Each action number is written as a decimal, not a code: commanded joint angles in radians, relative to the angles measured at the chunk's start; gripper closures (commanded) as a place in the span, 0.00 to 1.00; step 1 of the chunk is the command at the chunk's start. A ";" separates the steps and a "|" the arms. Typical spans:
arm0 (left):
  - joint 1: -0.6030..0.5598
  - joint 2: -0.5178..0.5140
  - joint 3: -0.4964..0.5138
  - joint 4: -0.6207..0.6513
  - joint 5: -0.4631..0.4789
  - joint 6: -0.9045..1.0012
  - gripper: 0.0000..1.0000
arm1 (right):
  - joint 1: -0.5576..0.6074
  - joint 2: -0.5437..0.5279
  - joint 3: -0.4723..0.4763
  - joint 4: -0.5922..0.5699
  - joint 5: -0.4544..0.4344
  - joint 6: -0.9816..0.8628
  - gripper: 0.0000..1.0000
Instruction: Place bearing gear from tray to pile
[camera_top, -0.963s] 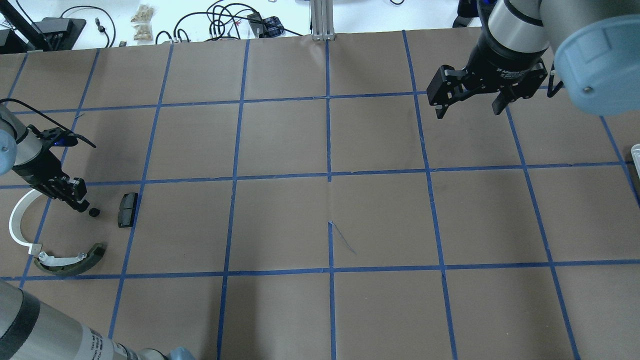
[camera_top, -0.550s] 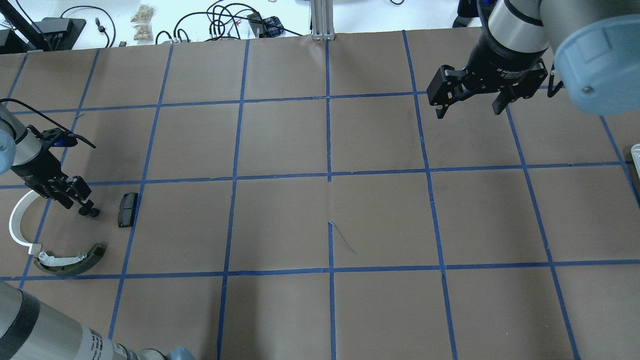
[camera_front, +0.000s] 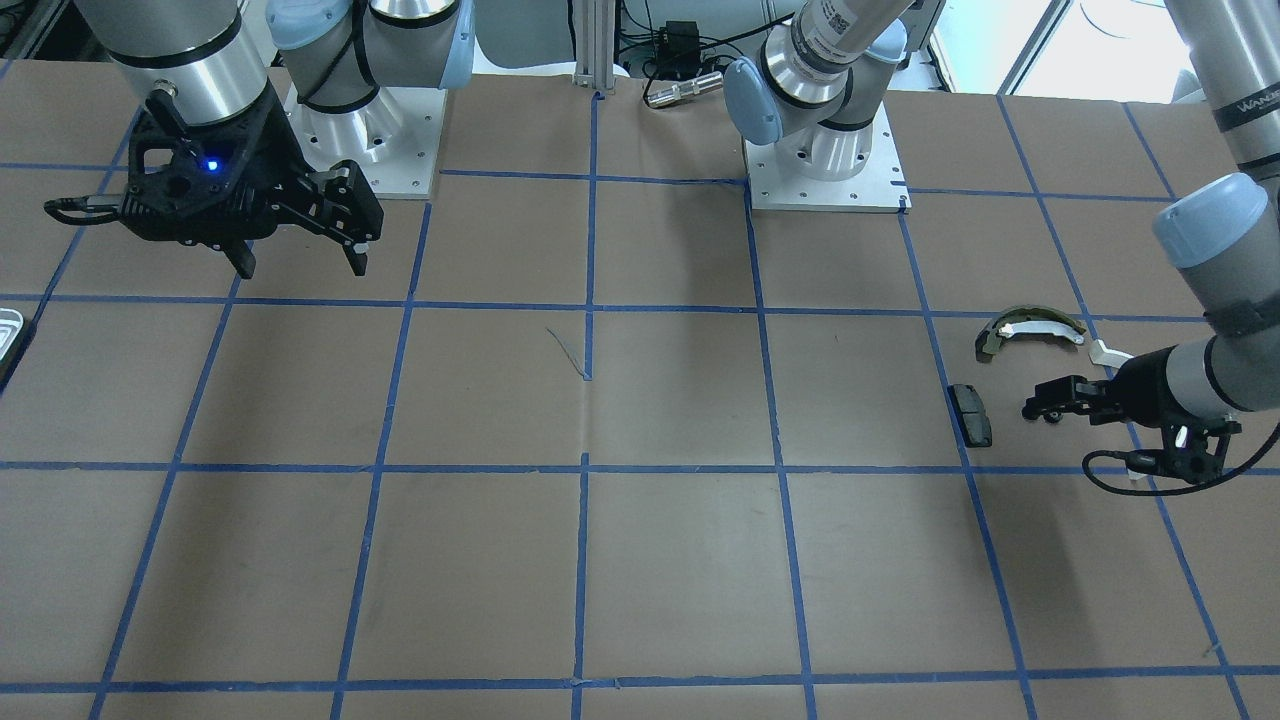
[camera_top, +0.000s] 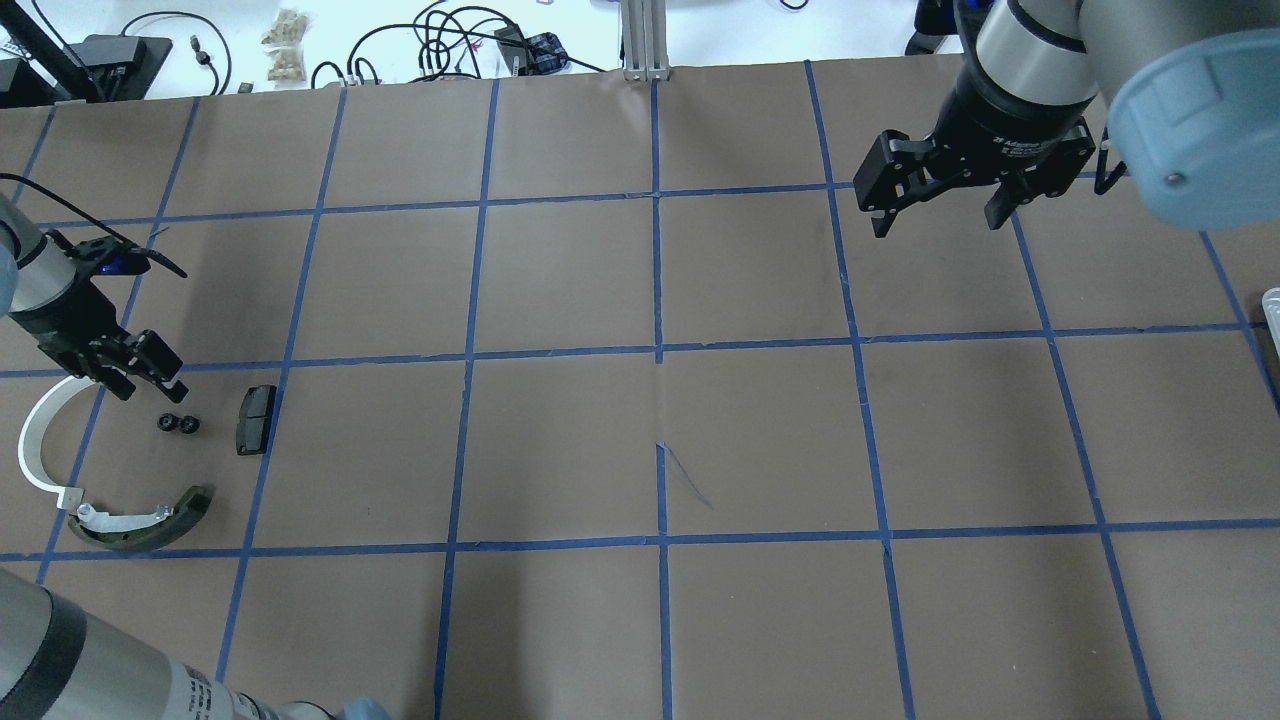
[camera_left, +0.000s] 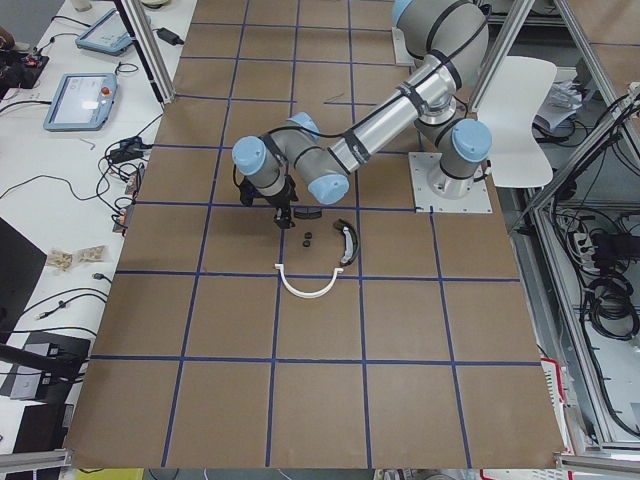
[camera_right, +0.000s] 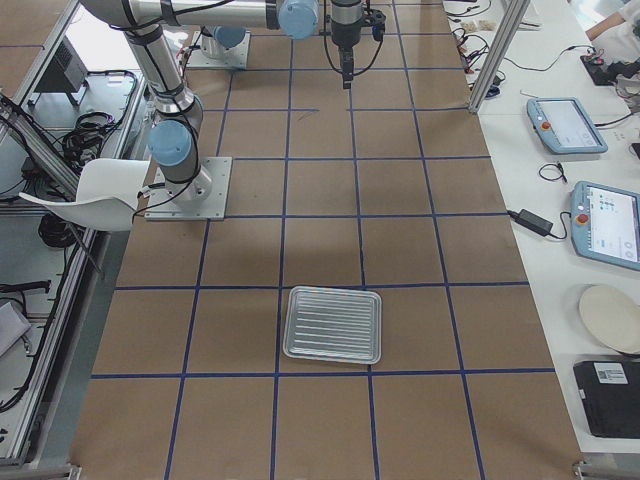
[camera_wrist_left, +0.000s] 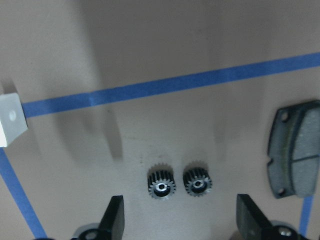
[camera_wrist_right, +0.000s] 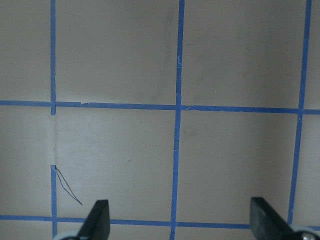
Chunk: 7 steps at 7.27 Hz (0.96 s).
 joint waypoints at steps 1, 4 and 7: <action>-0.134 0.081 0.021 -0.027 -0.016 -0.156 0.00 | 0.000 0.000 0.000 0.000 0.002 0.001 0.00; -0.374 0.190 0.038 -0.026 -0.015 -0.267 0.00 | 0.000 0.000 0.000 0.000 0.002 -0.001 0.00; -0.505 0.280 0.038 -0.075 -0.131 -0.455 0.00 | 0.001 0.000 0.000 0.000 0.002 0.001 0.00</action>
